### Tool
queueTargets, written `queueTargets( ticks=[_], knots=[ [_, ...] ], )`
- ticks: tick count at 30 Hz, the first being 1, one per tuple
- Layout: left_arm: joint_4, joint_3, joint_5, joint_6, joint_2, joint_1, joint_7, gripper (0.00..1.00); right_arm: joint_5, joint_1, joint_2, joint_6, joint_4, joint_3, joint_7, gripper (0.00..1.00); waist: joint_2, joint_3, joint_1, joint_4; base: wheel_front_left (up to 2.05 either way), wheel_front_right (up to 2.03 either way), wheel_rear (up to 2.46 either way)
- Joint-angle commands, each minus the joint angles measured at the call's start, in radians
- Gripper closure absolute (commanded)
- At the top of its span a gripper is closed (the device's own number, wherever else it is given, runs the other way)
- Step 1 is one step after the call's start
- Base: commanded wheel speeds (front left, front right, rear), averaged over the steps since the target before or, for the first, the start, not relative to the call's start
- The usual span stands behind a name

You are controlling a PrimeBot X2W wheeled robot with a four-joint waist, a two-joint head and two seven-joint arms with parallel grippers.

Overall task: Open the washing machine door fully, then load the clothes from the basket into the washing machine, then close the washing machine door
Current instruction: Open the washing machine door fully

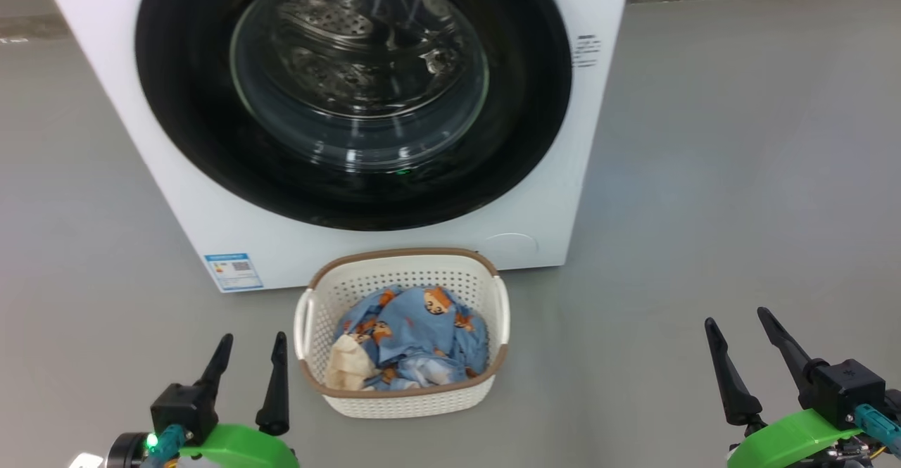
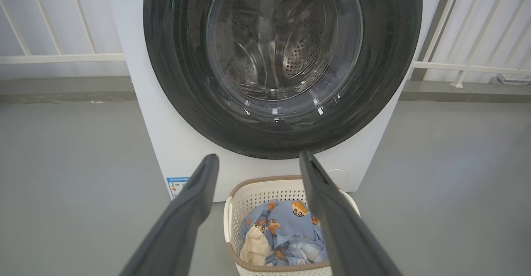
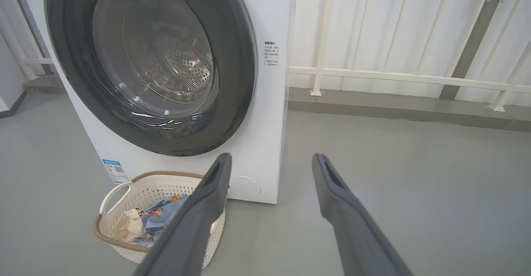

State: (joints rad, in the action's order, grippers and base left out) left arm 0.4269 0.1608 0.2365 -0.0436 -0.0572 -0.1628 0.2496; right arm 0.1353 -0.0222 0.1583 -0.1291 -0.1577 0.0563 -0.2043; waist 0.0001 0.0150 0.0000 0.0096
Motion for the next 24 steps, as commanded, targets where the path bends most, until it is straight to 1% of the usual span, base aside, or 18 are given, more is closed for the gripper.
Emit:
queueTargets(
  ticks=[1,7,12,16,24],
  knots=[
    [-0.027,-0.029,0.006,0.01,-0.017,-0.045,0.012,0.0,0.015,-0.027,0.015,-0.002,0.026,-0.018,-0.01,0.0,-0.0001,0.0,0.0,0.0,1.23,1.23,-2.46],
    [-0.049,-0.038,0.014,0.012,-0.015,-0.042,0.012,0.0,0.018,-0.029,0.016,-0.002,0.026,-0.016,-0.01,0.0,-0.0001,-0.004,0.0,-0.001,1.07,1.07,-2.15],
    [-0.05,-0.033,0.012,0.003,-0.016,-0.038,0.012,0.0,0.02,-0.029,0.017,-0.002,0.024,-0.016,-0.011,0.0,-0.0001,-0.003,0.0,-0.002,0.65,0.65,-1.3],
    [-0.05,-0.034,0.01,0.003,-0.015,-0.037,0.012,0.0,0.02,-0.029,0.016,-0.002,0.025,-0.016,-0.011,0.0,-0.0001,-0.003,0.0,-0.002,0.3,0.3,-0.59],
    [-0.05,-0.033,0.007,0.005,-0.016,-0.035,0.012,0.0,0.018,-0.029,0.014,-0.002,0.025,-0.015,-0.012,0.0,-0.0001,-0.003,0.0,-0.005,0.01,0.01,-0.03]
  ],
)
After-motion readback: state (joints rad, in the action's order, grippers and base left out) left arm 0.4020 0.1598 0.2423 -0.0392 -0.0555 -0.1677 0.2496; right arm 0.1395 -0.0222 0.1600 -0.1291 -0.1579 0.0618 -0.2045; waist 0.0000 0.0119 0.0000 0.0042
